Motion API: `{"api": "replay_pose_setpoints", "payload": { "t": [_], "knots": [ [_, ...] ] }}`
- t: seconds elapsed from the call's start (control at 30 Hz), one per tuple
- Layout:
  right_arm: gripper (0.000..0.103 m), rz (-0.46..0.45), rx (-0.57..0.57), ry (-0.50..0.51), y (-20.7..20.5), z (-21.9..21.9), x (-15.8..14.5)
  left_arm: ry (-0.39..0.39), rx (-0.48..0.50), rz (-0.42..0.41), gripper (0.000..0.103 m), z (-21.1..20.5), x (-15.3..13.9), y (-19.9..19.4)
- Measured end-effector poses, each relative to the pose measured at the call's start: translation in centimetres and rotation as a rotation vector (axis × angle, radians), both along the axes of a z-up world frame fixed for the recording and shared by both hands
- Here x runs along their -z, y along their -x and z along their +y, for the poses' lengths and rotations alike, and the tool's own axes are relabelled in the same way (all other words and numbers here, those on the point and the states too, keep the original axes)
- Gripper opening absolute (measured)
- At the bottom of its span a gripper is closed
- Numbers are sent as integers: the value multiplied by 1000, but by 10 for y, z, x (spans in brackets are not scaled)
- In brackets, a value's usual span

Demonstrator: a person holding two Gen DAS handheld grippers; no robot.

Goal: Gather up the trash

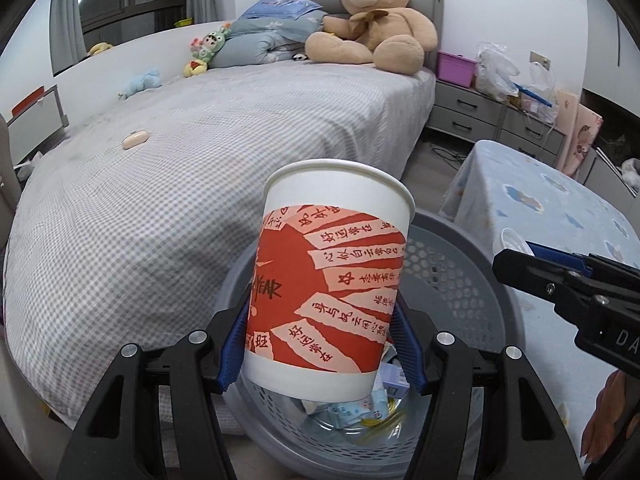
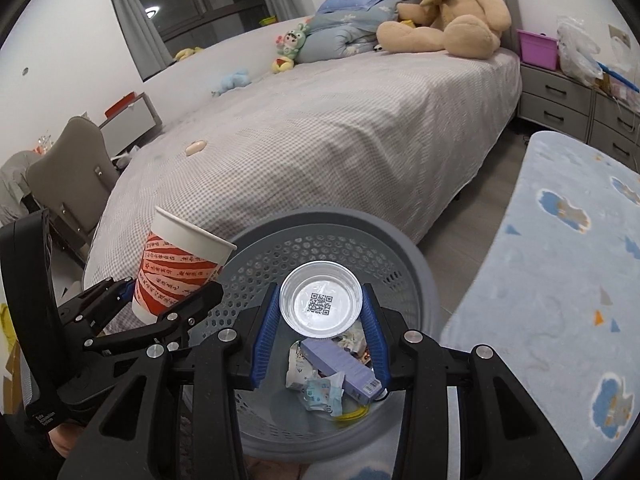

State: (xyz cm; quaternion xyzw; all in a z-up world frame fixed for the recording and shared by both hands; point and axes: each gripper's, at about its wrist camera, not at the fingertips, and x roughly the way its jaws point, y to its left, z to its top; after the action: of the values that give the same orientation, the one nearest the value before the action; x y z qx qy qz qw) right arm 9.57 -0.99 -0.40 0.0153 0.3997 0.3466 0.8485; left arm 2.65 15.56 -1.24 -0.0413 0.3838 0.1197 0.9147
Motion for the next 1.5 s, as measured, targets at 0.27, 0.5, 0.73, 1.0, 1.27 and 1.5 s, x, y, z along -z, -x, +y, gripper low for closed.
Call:
{"api": "replay_pose_setpoints", "payload": {
  "t": [0.27,0.5,0.73,1.0,1.27,1.5],
  "knots": [
    [50,35,8,-5,-8,0,13,-5,-16,5,67,2,1,-4],
    [61,17,31,-20,-7,-8,7,-25,-29,2,76,-1,2,-5],
    [65,9,36,-16,-5,-9,5,-16,-44,3,78,3,3,-4],
    [70,7,37,-12,-4,-9,6,-26,-59,0,80,5,2,0],
    [73,-1,42,0,-2,-10,7,-23,-72,-2,84,7,0,2],
    [76,-1,44,8,-2,-9,9,-19,-82,0,84,10,0,2]
  ]
}}
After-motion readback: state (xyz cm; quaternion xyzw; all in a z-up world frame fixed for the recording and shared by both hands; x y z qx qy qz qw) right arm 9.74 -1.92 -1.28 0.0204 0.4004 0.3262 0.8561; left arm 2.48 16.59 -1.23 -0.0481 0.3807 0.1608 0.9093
